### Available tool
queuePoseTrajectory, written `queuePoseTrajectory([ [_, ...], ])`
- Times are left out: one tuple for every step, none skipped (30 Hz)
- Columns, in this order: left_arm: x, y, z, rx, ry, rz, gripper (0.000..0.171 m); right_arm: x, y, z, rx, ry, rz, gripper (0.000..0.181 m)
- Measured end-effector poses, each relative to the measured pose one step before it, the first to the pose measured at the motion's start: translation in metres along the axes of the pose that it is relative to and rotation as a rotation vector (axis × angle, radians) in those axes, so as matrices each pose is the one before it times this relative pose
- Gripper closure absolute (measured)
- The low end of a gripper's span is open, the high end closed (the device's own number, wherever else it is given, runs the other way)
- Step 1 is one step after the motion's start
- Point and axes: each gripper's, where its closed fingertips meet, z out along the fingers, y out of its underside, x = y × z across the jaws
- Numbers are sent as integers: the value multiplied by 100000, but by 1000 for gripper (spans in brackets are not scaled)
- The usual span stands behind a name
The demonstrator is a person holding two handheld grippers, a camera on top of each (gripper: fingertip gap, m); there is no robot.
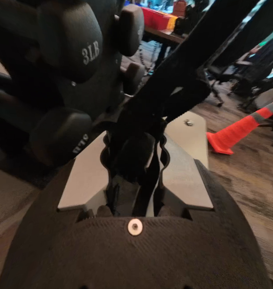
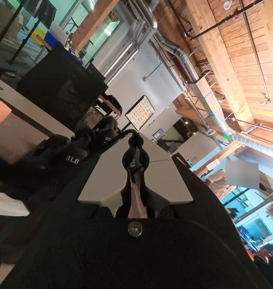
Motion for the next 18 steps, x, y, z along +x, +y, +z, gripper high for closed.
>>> queuePoseTrajectory([
  [805, 57, 148, 198, 6760, -3737, 122, 134, -317, 51, 313, -60, -387, 181],
  [975, -35, 131, 494, 7945, -2795, 142, 87, -237, 60, 202, -71, -551, 181],
  [565, -97, 172, 716, 5068, -3186, 151, 51, -171, 67, 35, -184, -562, 181],
  [640, 68, 198, -448, 5282, -546, 170, 121, -130, 56, -109, 157, -599, 181],
  [18, 266, 283, -1802, 464, -284, 170, 251, -82, 24, -366, 750, -852, 181],
  [-147, 288, 234, -1699, -1168, 1732, 170, 395, -78, -9, -481, 1222, -1030, 181],
  [-216, 206, 135, -828, -1998, 2281, 170, 527, -33, -21, -672, 1420, -938, 181],
  [-115, 2, 39, 546, -1224, 1912, 170, 603, 59, 13, -1106, 1423, -768, 181],
  [-30, -109, -51, 790, -171, 337, 171, 657, 120, 23, -912, 1533, -439, 181],
  [-104, -132, -97, 485, -426, 201, 170, 753, 169, 21, -768, 1927, -149, 181],
  [-196, -84, -126, -201, -816, 797, 171, 744, 209, 9, -868, 1804, -90, 181],
  [-238, 2, -106, -707, -730, 915, 171, 676, 196, -21, -729, 1392, 163, 181],
  [-265, 11, -83, -657, -745, 688, 171, 711, 174, -46, -452, 1969, 126, 181],
  [-454, 204, -40, -1567, -1890, 562, 171, 1055, 89, -111, 63, 4306, -670, 181],
  [-1091, 923, 118, -5174, -5607, 2264, 171, 1619, -162, -294, 1237, 6773, -1191, 181],
  [-981, 1487, 382, -5791, -4157, 4049, 171, 1677, -370, -303, 1674, 4777, 1089, 181],
  [-255, 1387, 470, -3728, 573, -1368, 171, 1134, -421, -122, 1322, 48, 3408, 181],
  [161, 685, 317, -716, 2163, -3984, 171, 423, -223, 144, 43, -3184, 2662, 181],
])
